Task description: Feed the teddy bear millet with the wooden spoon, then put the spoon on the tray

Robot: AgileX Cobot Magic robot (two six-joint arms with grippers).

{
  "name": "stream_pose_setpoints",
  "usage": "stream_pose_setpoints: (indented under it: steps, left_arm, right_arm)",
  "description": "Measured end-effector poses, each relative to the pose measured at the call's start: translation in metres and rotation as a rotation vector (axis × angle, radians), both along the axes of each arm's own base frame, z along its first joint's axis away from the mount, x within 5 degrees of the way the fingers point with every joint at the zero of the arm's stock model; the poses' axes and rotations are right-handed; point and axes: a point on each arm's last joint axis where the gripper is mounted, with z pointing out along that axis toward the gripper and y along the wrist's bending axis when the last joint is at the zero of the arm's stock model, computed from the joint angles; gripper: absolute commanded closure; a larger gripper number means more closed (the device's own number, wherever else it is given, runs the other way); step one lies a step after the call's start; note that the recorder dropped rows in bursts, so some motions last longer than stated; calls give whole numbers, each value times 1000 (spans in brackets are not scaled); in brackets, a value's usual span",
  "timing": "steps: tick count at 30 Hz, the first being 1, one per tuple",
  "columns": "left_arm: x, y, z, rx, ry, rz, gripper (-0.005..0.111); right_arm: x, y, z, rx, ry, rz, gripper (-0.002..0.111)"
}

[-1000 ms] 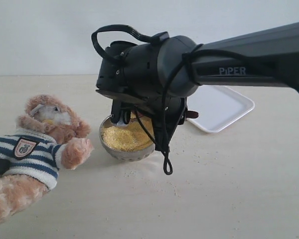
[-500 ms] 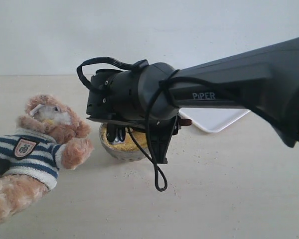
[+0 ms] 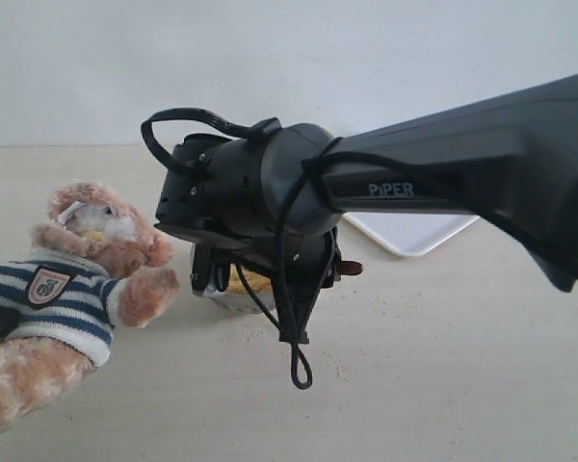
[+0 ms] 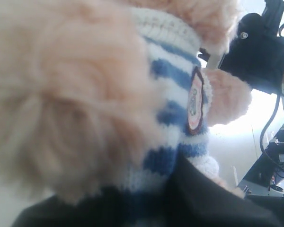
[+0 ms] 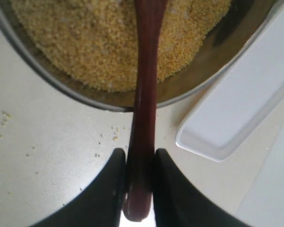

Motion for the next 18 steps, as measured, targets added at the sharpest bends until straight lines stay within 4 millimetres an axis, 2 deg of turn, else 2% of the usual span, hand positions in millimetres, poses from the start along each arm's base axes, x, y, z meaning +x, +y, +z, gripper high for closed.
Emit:
stream_pose_setpoints:
  steps: [10,18]
  left_arm:
    - [0,0,0,0,0,0,100]
    - [0,0,0,0,0,0,100]
  right_arm:
    - [-1,11,12,104,36,-40,97]
    - [-1,10,10,142,84,-79,97]
